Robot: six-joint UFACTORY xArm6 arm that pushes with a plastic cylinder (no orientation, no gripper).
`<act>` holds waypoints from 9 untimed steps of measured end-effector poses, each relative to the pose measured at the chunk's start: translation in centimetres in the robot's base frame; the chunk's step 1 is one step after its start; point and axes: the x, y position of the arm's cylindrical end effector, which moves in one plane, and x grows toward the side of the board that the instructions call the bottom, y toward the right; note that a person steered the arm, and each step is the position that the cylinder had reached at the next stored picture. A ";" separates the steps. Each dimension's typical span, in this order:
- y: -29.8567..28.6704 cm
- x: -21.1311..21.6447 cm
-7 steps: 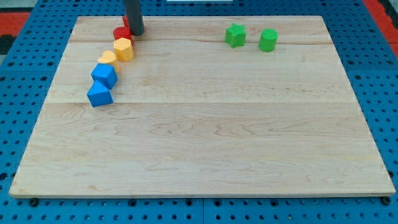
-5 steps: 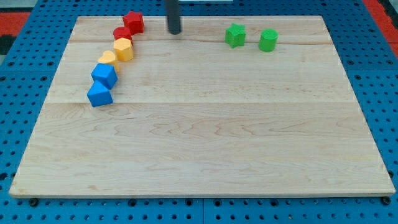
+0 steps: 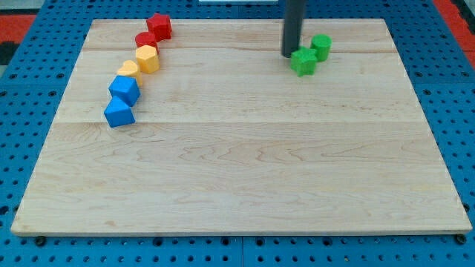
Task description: Push the green star below the blue triangle
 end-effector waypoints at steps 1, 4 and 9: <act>3.2 0.0; 7.5 7.4; -1.8 -0.1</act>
